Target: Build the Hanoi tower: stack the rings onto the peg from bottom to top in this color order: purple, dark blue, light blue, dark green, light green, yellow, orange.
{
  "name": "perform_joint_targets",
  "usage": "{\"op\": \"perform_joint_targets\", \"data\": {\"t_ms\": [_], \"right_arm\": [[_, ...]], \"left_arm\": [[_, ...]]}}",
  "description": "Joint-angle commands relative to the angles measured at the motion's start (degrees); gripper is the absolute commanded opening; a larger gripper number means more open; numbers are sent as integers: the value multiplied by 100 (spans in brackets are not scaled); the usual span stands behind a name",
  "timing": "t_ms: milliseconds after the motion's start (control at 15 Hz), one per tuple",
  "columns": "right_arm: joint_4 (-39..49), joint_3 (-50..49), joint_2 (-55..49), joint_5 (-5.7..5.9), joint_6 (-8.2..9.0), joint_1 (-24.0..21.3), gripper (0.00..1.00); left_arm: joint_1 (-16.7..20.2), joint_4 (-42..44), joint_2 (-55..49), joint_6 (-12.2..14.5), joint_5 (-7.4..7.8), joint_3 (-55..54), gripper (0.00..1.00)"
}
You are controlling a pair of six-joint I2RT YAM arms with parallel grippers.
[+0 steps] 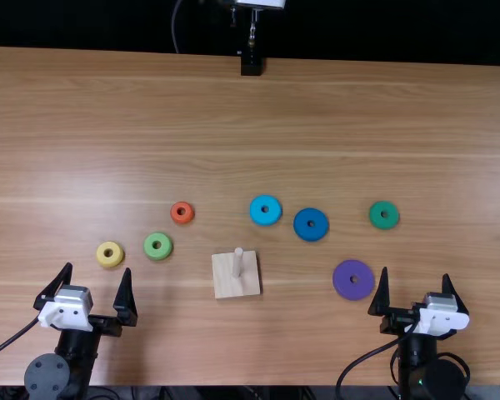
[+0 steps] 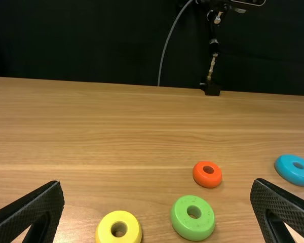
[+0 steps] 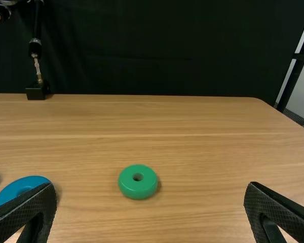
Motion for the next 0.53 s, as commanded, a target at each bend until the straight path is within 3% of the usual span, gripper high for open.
{"op": "perform_joint_targets", "data": {"t_ms": [0,267,400,467], "right_arm": [[-109,1,-40,-17,26,-17,100],[60,89,-40,-17,26,10,100],[49,915,47,-7,4,-8,100],[60,1214,557,-7,-6,10,100]], "left_arm": [[50,-210,-67,49,62,-99,100],[50,-210,-67,49,62,-99,100],[50,-210,-67,49,62,-99,100],[50,-210,-67,49,62,-99,100]]}}
